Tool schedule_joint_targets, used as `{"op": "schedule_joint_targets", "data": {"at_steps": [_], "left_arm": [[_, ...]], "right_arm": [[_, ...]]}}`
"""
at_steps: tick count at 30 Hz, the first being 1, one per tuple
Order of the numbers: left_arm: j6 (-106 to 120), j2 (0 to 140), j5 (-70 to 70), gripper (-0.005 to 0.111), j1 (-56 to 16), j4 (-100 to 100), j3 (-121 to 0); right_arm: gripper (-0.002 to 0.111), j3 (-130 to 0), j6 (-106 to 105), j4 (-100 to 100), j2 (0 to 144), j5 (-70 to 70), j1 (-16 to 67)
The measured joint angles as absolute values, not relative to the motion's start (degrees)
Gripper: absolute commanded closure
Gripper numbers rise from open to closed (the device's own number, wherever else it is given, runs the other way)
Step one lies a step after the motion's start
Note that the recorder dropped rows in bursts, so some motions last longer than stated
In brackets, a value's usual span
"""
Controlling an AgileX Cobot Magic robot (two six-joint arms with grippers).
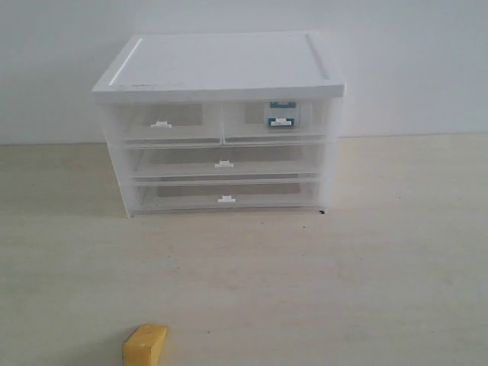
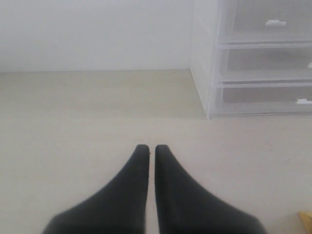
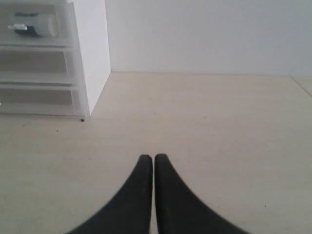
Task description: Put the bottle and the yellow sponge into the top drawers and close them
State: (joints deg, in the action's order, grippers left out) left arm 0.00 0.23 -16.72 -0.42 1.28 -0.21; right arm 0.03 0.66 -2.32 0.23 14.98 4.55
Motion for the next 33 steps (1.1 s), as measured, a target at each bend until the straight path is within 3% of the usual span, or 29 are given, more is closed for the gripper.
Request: {"op": "schedule_joint_targets", "data": {"at_steps": [27, 33], "left_arm": [[0.0, 0.2, -16.6, 0.103, -0.4, 1.3, -0.2], [0.0, 0.2, -10.0, 0.103, -0.4, -0.5, -0.2]], "right_arm": [[0.108, 0.0, 1.0, -2.2, 0.2, 19.1, 4.6], [0.108, 0.0, 1.0, -2.2, 0.2, 19.1, 4.6]]}}
